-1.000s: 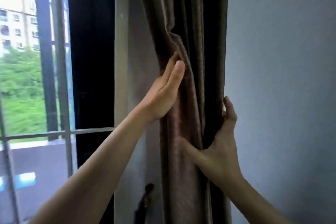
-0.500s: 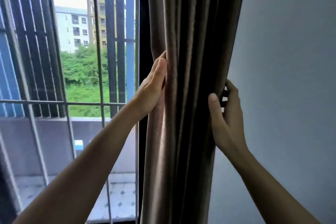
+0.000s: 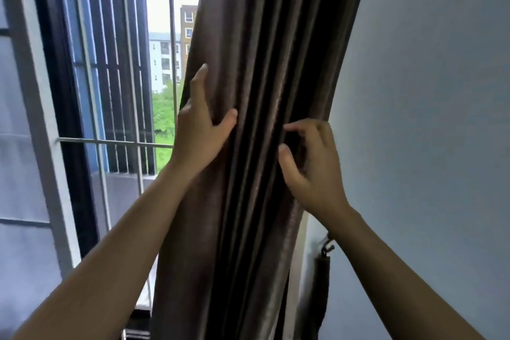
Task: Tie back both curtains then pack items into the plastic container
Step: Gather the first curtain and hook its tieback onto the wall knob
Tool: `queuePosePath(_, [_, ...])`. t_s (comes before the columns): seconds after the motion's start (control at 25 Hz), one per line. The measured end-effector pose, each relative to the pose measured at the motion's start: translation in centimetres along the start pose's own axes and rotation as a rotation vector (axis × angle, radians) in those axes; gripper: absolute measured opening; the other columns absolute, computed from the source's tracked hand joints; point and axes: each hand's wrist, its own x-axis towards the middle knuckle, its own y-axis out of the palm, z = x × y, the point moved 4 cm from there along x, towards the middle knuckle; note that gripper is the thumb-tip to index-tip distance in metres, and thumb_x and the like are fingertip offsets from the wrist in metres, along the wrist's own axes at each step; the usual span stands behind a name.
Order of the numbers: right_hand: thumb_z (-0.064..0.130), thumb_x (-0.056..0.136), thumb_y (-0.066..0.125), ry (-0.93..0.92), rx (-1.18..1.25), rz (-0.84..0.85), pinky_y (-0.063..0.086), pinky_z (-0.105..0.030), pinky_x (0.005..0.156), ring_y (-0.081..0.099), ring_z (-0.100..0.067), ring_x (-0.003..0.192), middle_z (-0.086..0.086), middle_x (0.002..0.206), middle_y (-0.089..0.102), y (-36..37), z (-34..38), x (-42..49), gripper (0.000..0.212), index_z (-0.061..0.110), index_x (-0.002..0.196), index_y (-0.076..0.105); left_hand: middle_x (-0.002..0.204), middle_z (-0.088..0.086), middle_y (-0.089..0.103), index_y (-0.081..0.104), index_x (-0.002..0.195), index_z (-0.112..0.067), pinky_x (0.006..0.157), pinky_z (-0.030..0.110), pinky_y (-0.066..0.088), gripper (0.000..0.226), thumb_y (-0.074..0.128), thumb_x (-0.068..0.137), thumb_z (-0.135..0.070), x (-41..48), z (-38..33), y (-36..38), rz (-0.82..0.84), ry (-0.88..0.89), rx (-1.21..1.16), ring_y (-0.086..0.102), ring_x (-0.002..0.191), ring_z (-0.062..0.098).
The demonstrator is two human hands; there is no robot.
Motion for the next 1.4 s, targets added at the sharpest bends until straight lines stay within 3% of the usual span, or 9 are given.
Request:
queuePosePath(0.16, [0.021, 0.092, 0.052, 0.008, -0.052, 0.276, 0.034, -0.010, 0.088, 0.050, -0.009, 0.111, -0.001, 0.129, 0.040, 4.4, 2.7, 4.8, 0.027, 0.015, 0.118, 0.058, 0.147, 0.021, 0.036, 0.037, 0.135, -0.029, 0.095, 0.039, 0.046, 0.059, 0.060, 0.082, -0.021, 5.5, -1.2, -0.7, 0.090, 0.123, 0.328, 0.053, 0.120, 0.037])
queuePosePath(0.36, [0.016, 0.091, 0.045, 0.219, -0.113, 0.410, 0.037, -0.042, 0.107, 0.036, -0.032, 0.133, -0.014, 0.151, 0.014, 7.9, 0.6, 7.4, 0.038, 0.016, 0.128, 0.050, 0.139, 0.024, 0.043, 0.040, 0.123, -0.024, 0.086, 0.036, 0.045, 0.049, 0.061, 0.079, -0.024, 7.9, -0.6, 2.3, 0.272, 0.111, 0.366, 0.057, 0.107, 0.041])
queuePosePath(0.52, [0.017, 0.092, 0.047, 0.364, -0.204, 0.492, 0.036, -0.037, 0.109, 0.031, -0.032, 0.136, -0.018, 0.154, 0.003, 8.1, -2.2, 6.4, 0.040, 0.011, 0.131, 0.046, 0.117, 0.016, 0.056, 0.039, 0.122, -0.016, 0.066, 0.031, 0.047, 0.048, 0.045, 0.080, 0.007, 7.3, -1.2, 3.8, 0.202, 0.181, 0.274, 0.061, 0.086, 0.030])
queuePosePath(0.64, [0.027, 0.091, 0.053, 0.427, -0.234, 0.561, 0.041, -0.038, 0.105, 0.042, -0.032, 0.129, -0.015, 0.156, -0.001, 7.9, -3.7, 5.4, 0.050, 0.016, 0.139, 0.040, 0.120, 0.016, 0.055, 0.051, 0.118, -0.010, 0.076, 0.028, 0.047, 0.041, 0.038, 0.083, 0.007, 7.0, -0.5, 4.2, 0.145, 0.193, 0.266, 0.059, 0.095, 0.032])
queuePosePath(0.76, [0.028, 0.088, 0.059, 0.377, -0.260, 0.481, 0.040, -0.034, 0.101, 0.042, -0.030, 0.127, -0.016, 0.154, 0.015, 7.5, -4.2, 5.4, 0.048, 0.016, 0.132, 0.043, 0.128, 0.017, 0.053, 0.053, 0.121, -0.002, 0.086, 0.030, 0.044, 0.034, 0.047, 0.088, -0.001, 6.9, 0.2, 5.0, 0.094, 0.126, 0.337, 0.058, 0.106, 0.034])
queuePosePath(0.92, [0.028, 0.084, 0.066, 0.306, -0.178, 0.155, 0.048, -0.034, 0.083, 0.061, -0.025, 0.093, -0.009, 0.112, 0.060, 6.2, -4.2, 5.8, 0.047, 0.012, 0.116, 0.036, 0.124, 0.021, 0.054, 0.045, 0.129, -0.003, 0.078, 0.025, 0.039, 0.044, 0.046, 0.087, 0.009, 6.8, 0.6, 6.2, 0.165, 0.109, 0.381, 0.058, 0.105, 0.035])
queuePosePath(1.08, [0.014, 0.088, 0.060, 0.315, -0.292, 0.098, 0.047, -0.032, 0.086, 0.064, -0.026, 0.100, -0.011, 0.111, 0.065, 4.7, -4.7, 6.1, 0.061, 0.006, 0.139, 0.028, 0.123, 0.022, 0.053, 0.043, 0.129, -0.002, 0.080, 0.028, 0.040, 0.046, 0.047, 0.085, 0.010, 7.2, -0.1, 7.4, 0.236, 0.106, 0.391, 0.056, 0.107, 0.036])
queuePosePath(1.24, [0.004, 0.091, 0.051, 0.301, -0.424, 0.033, 0.045, -0.026, 0.068, 0.065, -0.023, 0.088, -0.006, 0.098, 0.066, 3.4, -5.9, 4.8, 0.040, 0.007, 0.130, 0.042, 0.119, 0.023, 0.053, 0.040, 0.129, -0.002, 0.074, 0.035, 0.044, 0.048, 0.048, 0.083, 0.010, 6.5, -1.5, 8.9, 0.307, 0.181, 0.365, 0.058, 0.098, 0.036])
queuePosePath(1.4, [-0.002, 0.091, 0.046, 0.290, -0.470, 0.104, 0.049, -0.037, 0.075, 0.064, -0.033, 0.093, -0.013, 0.104, 0.065, 4.4, -7.6, 0.5, 0.040, 0.007, 0.130, 0.042, 0.111, 0.024, 0.054, 0.043, 0.125, 0.001, 0.071, 0.041, 0.049, 0.046, 0.045, 0.081, 0.012, 6.1, -1.3, 10.3, 0.399, 0.144, 0.381, 0.058, 0.088, 0.036])
